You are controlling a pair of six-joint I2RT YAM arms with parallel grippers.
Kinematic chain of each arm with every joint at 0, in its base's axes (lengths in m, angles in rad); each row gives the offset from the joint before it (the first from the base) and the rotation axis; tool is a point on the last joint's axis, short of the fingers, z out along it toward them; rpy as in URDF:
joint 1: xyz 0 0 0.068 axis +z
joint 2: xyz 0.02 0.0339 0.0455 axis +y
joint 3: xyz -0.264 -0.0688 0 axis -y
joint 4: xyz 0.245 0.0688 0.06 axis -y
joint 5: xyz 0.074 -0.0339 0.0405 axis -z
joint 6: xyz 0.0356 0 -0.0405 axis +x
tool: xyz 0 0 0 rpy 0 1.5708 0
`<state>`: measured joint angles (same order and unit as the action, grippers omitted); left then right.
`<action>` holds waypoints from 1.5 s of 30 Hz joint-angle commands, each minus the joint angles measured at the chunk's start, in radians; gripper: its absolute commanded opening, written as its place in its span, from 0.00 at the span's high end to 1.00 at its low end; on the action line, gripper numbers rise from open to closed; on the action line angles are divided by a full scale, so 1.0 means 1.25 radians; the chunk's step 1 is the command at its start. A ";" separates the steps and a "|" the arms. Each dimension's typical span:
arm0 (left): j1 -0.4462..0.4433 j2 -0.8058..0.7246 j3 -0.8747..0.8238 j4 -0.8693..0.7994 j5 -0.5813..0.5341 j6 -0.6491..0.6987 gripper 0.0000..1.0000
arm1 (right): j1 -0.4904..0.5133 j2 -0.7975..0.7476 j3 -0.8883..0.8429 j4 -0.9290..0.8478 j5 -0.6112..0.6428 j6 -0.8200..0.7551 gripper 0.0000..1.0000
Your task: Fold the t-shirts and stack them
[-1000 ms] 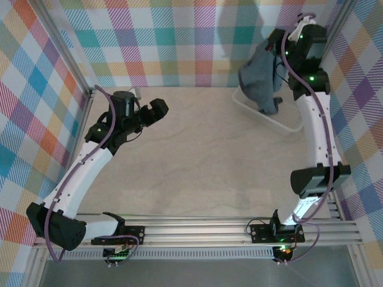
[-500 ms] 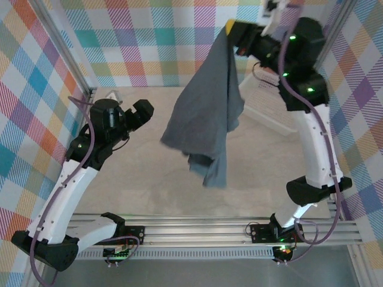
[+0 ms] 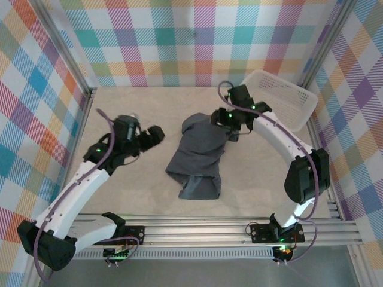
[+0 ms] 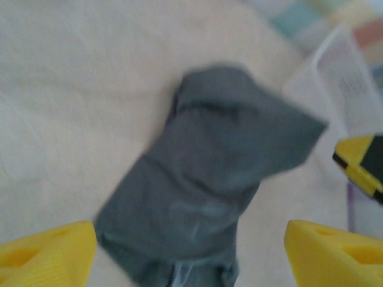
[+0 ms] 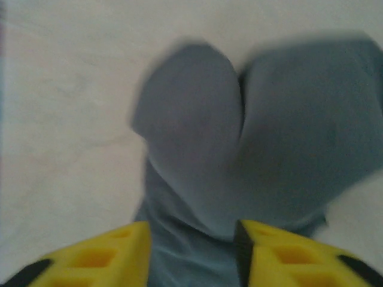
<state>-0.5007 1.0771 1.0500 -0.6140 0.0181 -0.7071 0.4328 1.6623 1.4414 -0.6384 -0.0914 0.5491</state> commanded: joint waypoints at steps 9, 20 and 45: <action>-0.518 0.295 -0.076 0.101 -0.124 0.007 0.14 | -0.096 -0.234 -0.341 0.044 0.097 0.050 0.42; -0.615 0.802 0.334 -0.060 -0.272 -0.003 0.35 | -0.159 -0.302 -0.388 0.041 0.052 0.066 0.41; 0.112 -0.090 0.042 -0.115 0.091 0.026 1.00 | -0.026 -0.050 -0.373 0.247 -0.099 0.113 0.43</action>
<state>-0.3874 0.9627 1.1252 -0.7166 0.0147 -0.7006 0.3874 1.5814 1.0016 -0.4133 -0.1745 0.6159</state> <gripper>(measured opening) 0.056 0.566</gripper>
